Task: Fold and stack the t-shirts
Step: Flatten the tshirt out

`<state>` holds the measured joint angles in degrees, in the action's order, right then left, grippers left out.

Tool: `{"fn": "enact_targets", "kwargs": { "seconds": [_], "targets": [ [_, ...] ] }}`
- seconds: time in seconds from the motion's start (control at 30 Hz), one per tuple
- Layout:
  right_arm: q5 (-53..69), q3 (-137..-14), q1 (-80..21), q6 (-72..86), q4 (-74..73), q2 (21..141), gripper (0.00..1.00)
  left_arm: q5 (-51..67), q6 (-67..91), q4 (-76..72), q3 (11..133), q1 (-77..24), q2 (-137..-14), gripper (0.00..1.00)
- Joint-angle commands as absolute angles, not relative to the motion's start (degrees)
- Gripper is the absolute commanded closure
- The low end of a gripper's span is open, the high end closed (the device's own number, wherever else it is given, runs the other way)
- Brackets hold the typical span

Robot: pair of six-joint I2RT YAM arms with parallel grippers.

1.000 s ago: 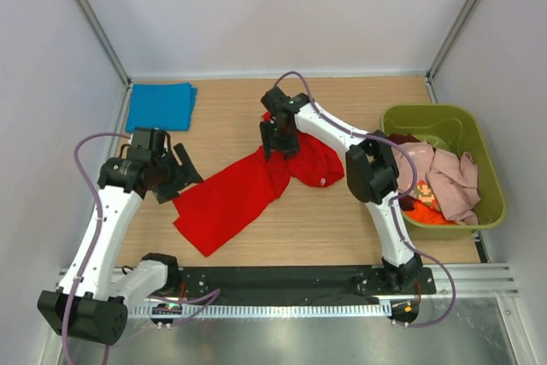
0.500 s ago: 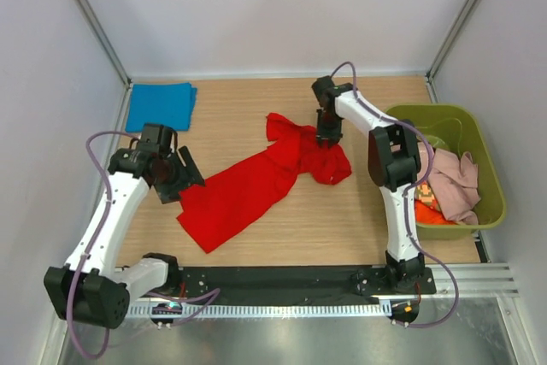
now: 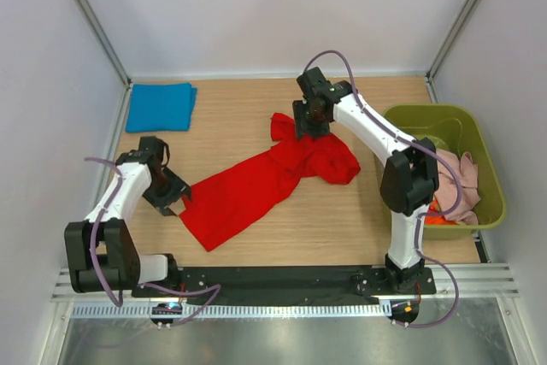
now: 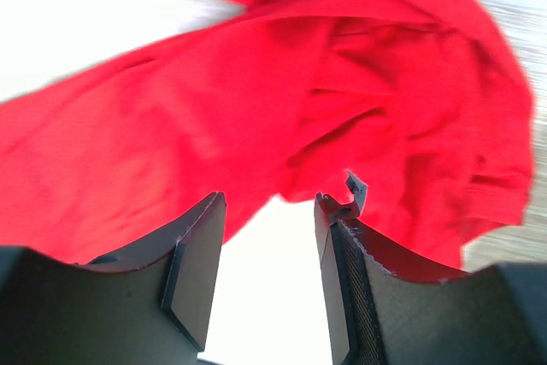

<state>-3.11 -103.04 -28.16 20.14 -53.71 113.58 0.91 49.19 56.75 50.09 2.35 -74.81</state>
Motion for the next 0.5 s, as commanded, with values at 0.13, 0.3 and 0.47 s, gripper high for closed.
{"fn": "enact_targets", "kwargs": {
  "seconds": [0.13, 0.3, 0.47],
  "targets": [
    [3.78, -100.46, -27.86, 21.62, -50.62, 109.16, 0.47, 3.08, 53.26, 46.76, 41.05, 7.03, -73.74, 0.54],
    [4.57, -100.20, -28.39, 21.44, -50.54, 109.34, 0.47, 0.53, 52.74, 45.36, 41.13, 8.35, -75.14, 0.57],
    [4.83, -100.28, -29.44, 21.27, -50.80, 109.60, 0.47, -1.49, 51.68, 44.12, 41.48, 9.05, -78.21, 0.61]
  ]
}}
